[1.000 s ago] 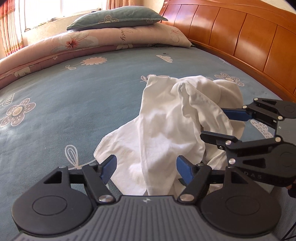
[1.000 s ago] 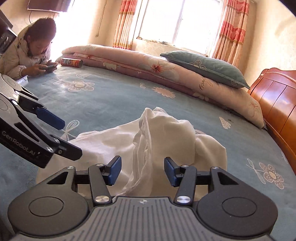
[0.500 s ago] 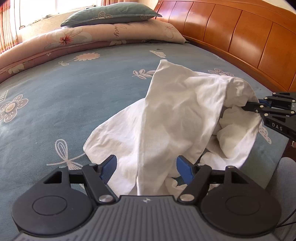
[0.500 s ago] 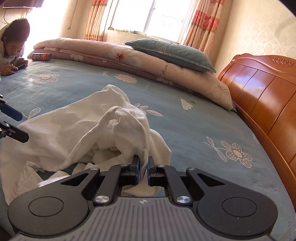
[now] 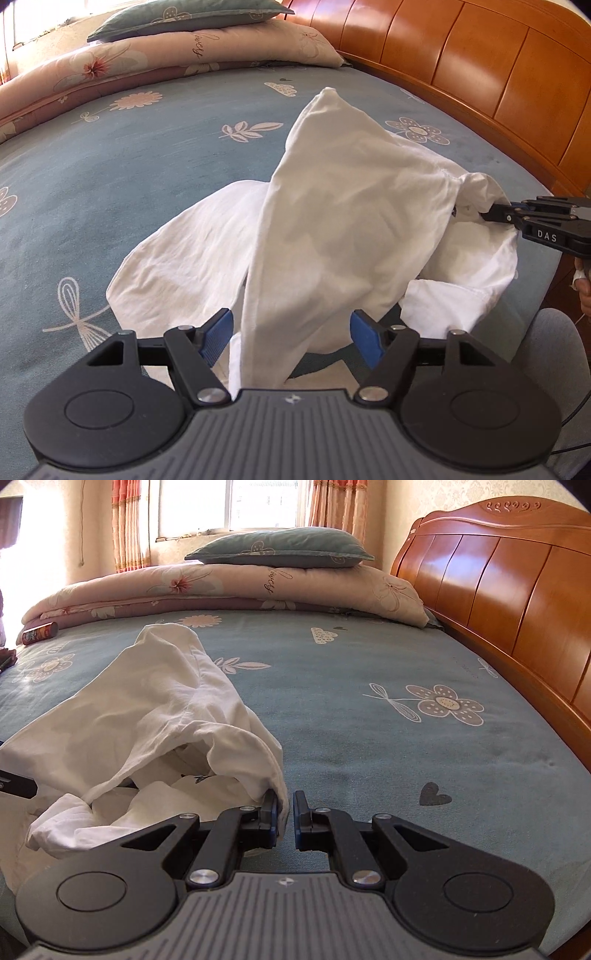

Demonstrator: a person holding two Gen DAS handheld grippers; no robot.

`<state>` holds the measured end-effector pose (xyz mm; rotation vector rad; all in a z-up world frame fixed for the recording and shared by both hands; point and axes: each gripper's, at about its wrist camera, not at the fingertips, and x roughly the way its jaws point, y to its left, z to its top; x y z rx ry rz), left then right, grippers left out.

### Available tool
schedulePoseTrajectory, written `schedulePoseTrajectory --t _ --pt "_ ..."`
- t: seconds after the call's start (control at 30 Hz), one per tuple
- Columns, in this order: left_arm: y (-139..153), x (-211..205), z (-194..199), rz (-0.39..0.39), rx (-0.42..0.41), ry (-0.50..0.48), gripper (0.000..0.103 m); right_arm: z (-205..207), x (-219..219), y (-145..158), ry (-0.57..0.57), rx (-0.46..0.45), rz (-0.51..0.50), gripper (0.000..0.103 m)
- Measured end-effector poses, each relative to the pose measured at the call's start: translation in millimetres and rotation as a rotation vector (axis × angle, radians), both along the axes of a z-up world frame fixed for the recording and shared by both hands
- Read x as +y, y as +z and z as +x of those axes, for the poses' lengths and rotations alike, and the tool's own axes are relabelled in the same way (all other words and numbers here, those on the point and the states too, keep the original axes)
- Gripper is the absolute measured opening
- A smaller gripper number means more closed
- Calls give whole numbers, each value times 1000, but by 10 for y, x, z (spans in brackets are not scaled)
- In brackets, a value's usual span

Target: Fold clothes

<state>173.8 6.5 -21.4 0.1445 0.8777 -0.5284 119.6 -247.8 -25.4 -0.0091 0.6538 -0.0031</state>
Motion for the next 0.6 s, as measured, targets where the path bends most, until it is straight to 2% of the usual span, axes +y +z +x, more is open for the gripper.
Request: schedulePoseTrajectory --t 0.1,0.33,0.37,0.4,0.5,0.6 --pt "-31 -133 -1 -1 16 -26 62 -31 -127 -15 -19 3 28 10" --pt "-33 -443 -80 -4 24 -95 61 -90 -449 -103 -83 16 123 13" --pt "-41 -472 -87 -8 30 -102 54 -100 -473 -126 -84 20 142 14" --pt "-58 -518 -90 -11 39 -112 42 -120 -480 -145 -81 21 153 15" --pt "-108 -658 -130 -7 48 -129 28 -208 -454 -171 -61 13 164 23" --pt "-119 -788 -189 -27 44 -141 20 -320 -455 -151 -48 2 194 27"
